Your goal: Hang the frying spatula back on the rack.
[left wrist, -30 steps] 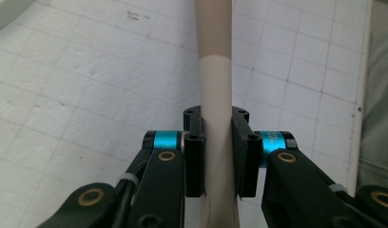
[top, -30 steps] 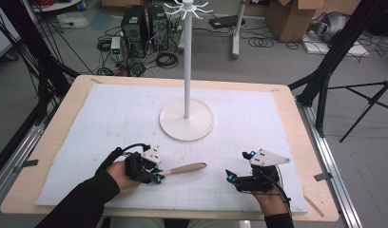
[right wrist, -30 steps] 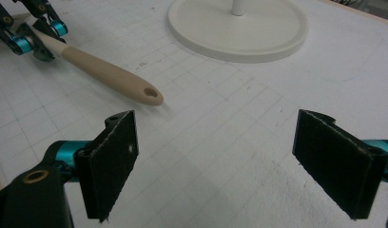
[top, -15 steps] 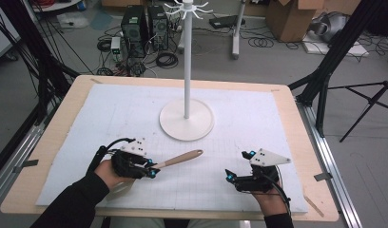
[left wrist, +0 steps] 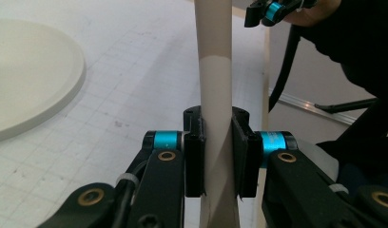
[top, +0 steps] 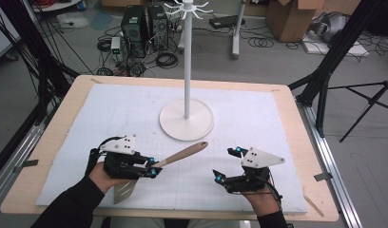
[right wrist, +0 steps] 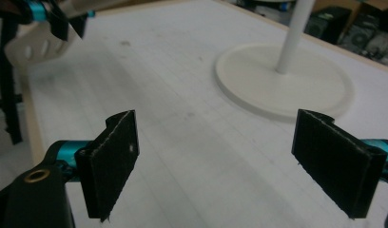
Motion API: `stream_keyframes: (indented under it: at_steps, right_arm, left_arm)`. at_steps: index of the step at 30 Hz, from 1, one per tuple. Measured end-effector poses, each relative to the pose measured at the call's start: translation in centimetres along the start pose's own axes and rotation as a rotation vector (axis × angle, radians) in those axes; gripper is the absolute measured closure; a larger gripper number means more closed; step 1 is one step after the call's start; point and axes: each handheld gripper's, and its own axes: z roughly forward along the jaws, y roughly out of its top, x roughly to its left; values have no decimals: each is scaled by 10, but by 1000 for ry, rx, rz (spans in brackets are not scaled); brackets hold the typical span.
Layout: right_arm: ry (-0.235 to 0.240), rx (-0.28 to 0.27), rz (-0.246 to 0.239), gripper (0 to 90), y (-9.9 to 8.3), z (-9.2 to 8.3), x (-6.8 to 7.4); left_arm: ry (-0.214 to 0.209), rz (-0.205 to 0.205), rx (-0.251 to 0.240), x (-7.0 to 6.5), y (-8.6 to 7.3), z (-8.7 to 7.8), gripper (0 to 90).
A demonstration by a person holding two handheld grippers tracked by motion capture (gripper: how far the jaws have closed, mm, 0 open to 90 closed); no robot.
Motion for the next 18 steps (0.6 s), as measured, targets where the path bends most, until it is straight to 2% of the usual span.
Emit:
stream_keyframes:
  at_steps: [2, 3, 7, 9, 11, 13, 15, 18]
  right_arm:
    - [14, -17, -6, 151, 3, 0, 2]
    - [43, -46, -24, 153, 11, 1, 6]
    - [93, -97, -75, 169, 25, 6, 15]
    - [120, -106, -87, 176, 30, 7, 19]
    - [125, -110, -91, 179, 32, 8, 21]
    - [155, -123, -120, 210, 39, 12, 25]
    - [158, -125, -124, 217, 40, 12, 25]
    - [171, -141, -106, 227, 42, 13, 24]
  left_arm:
    - [-11, 2, -4, -1, 1, 0, 777]
    - [-24, 7, -14, -3, 4, 1, 778]
    - [-62, 28, -24, -9, 11, 1, 777]
    - [-68, 38, -21, -11, 13, 1, 777]
    - [-72, 43, -23, -12, 14, 1, 777]
    - [-76, 49, -34, -13, 16, 0, 777]
    - [-70, 51, -38, -13, 16, -1, 777]
    - [-90, 39, -61, -12, 15, -4, 776]
